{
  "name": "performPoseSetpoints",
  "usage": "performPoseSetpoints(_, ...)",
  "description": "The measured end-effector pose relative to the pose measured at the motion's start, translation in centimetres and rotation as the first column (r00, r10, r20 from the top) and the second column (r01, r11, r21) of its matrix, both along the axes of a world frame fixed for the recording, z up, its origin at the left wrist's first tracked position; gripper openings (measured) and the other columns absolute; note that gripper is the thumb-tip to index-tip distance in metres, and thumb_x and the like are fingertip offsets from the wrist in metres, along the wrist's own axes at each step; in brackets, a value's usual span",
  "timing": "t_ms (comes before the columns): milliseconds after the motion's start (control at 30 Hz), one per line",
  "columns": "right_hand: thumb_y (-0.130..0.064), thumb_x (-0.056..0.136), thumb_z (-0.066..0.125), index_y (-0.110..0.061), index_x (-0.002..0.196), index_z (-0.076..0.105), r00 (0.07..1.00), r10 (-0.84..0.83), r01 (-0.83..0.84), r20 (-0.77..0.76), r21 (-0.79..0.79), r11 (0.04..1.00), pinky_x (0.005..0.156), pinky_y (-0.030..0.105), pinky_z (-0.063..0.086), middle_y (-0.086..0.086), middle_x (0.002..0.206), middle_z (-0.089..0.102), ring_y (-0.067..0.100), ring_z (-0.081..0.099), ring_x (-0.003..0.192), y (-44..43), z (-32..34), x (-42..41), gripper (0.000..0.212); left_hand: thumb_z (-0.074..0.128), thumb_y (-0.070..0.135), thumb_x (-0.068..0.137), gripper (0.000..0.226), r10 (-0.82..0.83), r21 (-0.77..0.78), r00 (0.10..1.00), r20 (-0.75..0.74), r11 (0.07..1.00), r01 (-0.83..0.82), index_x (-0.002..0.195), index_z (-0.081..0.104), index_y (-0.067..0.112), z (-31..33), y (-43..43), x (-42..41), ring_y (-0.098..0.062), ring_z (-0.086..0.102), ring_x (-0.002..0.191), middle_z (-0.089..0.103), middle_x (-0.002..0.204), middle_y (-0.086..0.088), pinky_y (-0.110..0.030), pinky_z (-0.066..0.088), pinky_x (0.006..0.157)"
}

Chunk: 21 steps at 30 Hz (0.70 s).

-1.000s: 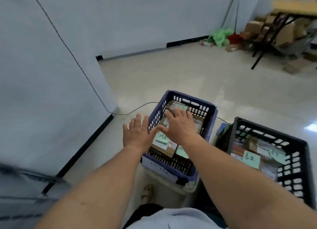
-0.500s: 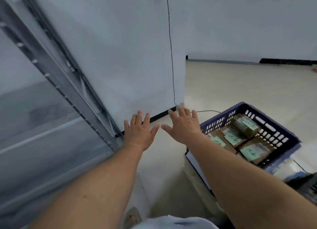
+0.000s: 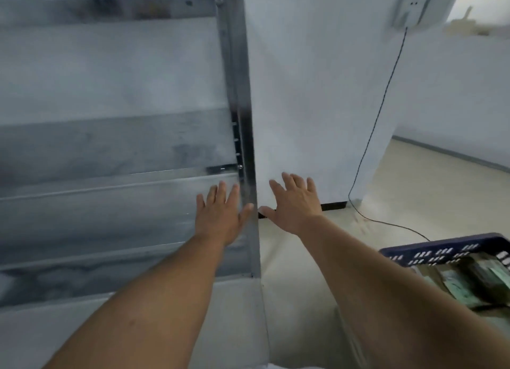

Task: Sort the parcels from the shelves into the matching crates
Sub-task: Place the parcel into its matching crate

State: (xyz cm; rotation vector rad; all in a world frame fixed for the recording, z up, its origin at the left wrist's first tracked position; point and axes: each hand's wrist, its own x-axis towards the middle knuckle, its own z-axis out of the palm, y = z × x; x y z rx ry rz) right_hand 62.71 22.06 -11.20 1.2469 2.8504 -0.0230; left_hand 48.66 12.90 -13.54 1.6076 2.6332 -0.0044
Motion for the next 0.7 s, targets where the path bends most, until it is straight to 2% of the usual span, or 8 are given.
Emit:
performPoseSetpoints(133,-0.063,0.092,0.037,-0.024,0.152,0.019,0.993,0.116,-0.116,-0.008,0.028,0.993,0.118,0.052,0.005,0.010,0.160,0.010,0.029,0.007,0.147,-4.6,1.6,-9.3,0.074,0.012,0.059,0.096,0.068,0.105,0.023,0.994,-0.021,0.994,-0.104,0.153,0.000,0.024,1.2,-5.6,-8.2,-0.024,-0.002,0.148,-0.005,0.161,-0.006,-0.047,0.000,0.118)
performPoseSetpoints(333,-0.060,0.091,0.044,-0.023,0.148,0.027,0.960,0.279,-0.275,-0.015,0.110,0.955,0.117,0.050,0.010,0.012,0.156,0.020,0.030,0.017,0.144,-12.7,3.1,-22.7,0.070,0.011,0.062,0.095,0.069,0.253,0.069,0.966,-0.057,0.966,-0.249,0.153,-0.001,0.026,2.1,-15.2,-19.8,-0.023,-0.004,0.148,-0.005,0.161,-0.004,-0.047,-0.001,0.118)
performPoseSetpoints(533,-0.057,0.095,0.038,-0.020,0.149,0.024,0.907,0.421,-0.417,-0.004,0.125,0.900,0.117,0.050,0.009,0.013,0.157,0.018,0.030,0.015,0.144,-20.5,3.9,-33.9,0.067,0.014,0.062,0.095,0.069,0.408,0.118,0.911,-0.060,0.909,-0.400,0.153,0.001,0.026,2.8,-25.4,-29.5,-0.024,-0.002,0.148,-0.003,0.161,-0.006,-0.048,-0.002,0.118)
performPoseSetpoints(700,-0.058,0.094,0.038,-0.021,0.146,0.030,0.835,0.550,-0.547,0.015,0.135,0.826,0.115,0.050,0.015,0.013,0.153,0.025,0.030,0.022,0.140,-26.1,3.5,-41.4,0.064,0.016,0.062,0.095,0.069,0.533,0.125,0.843,-0.072,0.844,-0.522,0.153,0.001,0.027,2.9,-32.2,-34.8,-0.023,-0.002,0.148,-0.001,0.161,-0.004,-0.047,-0.003,0.118)
